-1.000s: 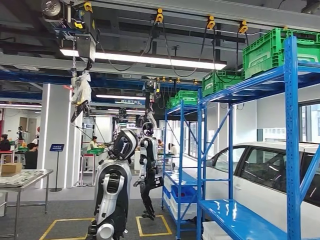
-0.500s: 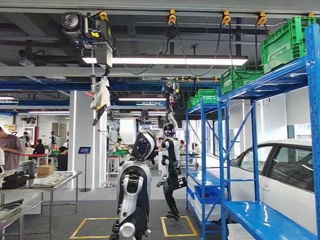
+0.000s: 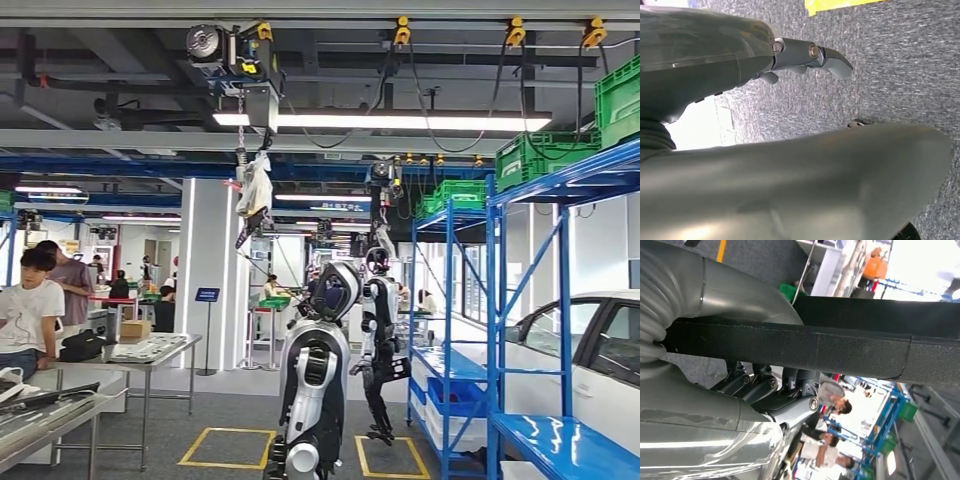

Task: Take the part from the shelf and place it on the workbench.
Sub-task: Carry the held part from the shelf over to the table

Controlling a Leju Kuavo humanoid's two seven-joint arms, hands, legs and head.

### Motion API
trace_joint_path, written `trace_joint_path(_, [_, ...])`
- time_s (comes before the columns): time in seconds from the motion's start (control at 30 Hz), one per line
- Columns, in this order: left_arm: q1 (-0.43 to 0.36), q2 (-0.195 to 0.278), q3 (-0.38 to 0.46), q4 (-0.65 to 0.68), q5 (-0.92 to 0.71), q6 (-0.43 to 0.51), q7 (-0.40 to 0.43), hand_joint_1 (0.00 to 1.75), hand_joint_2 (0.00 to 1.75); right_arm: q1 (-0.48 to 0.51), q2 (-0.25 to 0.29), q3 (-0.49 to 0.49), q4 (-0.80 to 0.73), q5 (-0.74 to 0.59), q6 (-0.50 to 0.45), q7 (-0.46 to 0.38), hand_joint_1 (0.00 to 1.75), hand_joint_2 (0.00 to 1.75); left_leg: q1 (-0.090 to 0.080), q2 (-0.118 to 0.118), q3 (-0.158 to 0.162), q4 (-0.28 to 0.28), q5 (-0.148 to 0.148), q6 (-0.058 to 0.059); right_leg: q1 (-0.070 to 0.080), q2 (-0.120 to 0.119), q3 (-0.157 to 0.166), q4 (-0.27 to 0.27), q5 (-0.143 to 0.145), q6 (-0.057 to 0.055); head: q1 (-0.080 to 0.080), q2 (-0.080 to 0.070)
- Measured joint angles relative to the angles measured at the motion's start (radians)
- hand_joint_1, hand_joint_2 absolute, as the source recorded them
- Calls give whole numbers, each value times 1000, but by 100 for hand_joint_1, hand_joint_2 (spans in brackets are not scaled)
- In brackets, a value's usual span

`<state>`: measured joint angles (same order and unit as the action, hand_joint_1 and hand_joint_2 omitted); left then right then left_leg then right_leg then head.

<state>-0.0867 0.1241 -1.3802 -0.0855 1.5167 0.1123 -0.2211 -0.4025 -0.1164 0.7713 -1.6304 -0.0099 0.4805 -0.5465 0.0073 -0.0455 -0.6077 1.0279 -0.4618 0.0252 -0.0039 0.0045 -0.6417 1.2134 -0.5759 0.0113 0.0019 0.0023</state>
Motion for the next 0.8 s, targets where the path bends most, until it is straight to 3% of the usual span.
trace_joint_path(0.07, [-2, -4, -2, 0, 0, 0, -2, 0, 175, -12, -3, 4, 0, 1, 0, 1, 175, 175, 0, -18, -1, 0, 2, -2, 5, 43, 57, -129, 63, -18, 0, 0])
trace_joint_path(0.13, [-4, -8, -2, 0, 0, -1, -2, 0, 175, -22, -7, 7, 0, 3, 1, 2, 175, 175, 8, -34, -8, 1, 7, -10, 10, 71, 79, -187, 82, -28, 0, 1])
trace_joint_path(0.2, [-2, -9, -4, 0, 0, -1, -2, 0, 175, -31, -10, 11, 0, 6, 1, 3, 175, 175, 12, -50, -15, -2, 13, -22, 11, 56, 83, -202, 84, -29, 0, 1])
trace_joint_path(0.27, [0, -10, -6, 0, 1, 0, -2, 0, 175, -42, -11, 15, -1, 6, 2, 3, 175, 175, 8, -33, -25, 11, 1, -31, 7, 34, 92, -222, 89, -32, 0, 0])
trace_joint_path(0.33, [-2, -10, -7, 0, 1, 1, 1, 0, 175, -47, -13, 19, 0, 6, 2, 3, 175, 175, 7, 7, -65, 94, -49, -39, 4, 11, 97, -232, 93, -35, 0, 0])
trace_joint_path(0.4, [-4, -10, -8, 0, 1, 3, 8, 0, 175, -49, -18, 24, 2, 6, 3, 4, 175, 175, 11, 25, -120, 210, -99, -48, 4, -12, 97, -232, 92, -36, 0, 0])
trace_joint_path(0.43, [-3, -9, -9, 0, 1, 3, 12, 0, 175, -49, -21, 27, 3, 6, 3, 4, 175, 175, 14, 29, -131, 238, -102, -52, 4, -23, 97, -231, 91, -35, 0, 0])
trace_joint_path(0.47, [-2, -9, -9, 0, 1, 3, 14, 0, 175, -51, -23, 30, 3, 6, 4, 4, 175, 175, 16, 33, -125, 230, -88, -55, 3, -33, 97, -231, 90, -34, 0, 0])
trace_joint_path(0.53, [-1, -7, -10, 0, 1, 4, 16, 0, 175, -55, -26, 36, 3, 6, 5, 4, 175, 175, 19, 55, -64, 120, -30, -58, 3, -50, 99, -227, 85, -26, 0, 0])
trace_joint_path(0.6, [-4, -5, -10, 0, 1, 5, 16, 0, 175, -60, -29, 40, 3, 6, 5, 4, 175, 175, 15, 83, -9, 16, 3, -50, 9, -65, 98, -221, 79, -16, 0, 0])
trace_joint_path(0.63, [-5, -5, -10, 0, 1, 5, 16, 0, 175, -62, -30, 43, 3, 6, 5, 4, 175, 175, 11, 89, -1, -4, 5, -43, 11, -71, 98, -219, 77, -11, 0, 0])
trace_joint_path(0.7, [-3, -5, -11, 0, 1, 6, 16, 0, 175, -65, -32, 48, 3, 6, 6, 4, 175, 175, 6, 78, -3, -7, 4, -26, 10, -84, 99, -218, 74, -3, -1, 0])
trace_joint_path(0.77, [0, -5, -12, 0, 1, 6, 16, 0, 175, -68, -33, 53, 3, 6, 7, 4, 175, 175, 6, 64, -4, -9, 7, -13, 4, -66, 94, -198, 53, 7, -1, 0])
trace_joint_path(0.8, [0, -5, -14, 0, 1, 5, 15, 0, 175, -69, -35, 55, 3, 6, 7, 4, 175, 175, 7, 58, -3, -10, 8, -8, 2, -48, 80, -162, 27, 10, -1, 0])
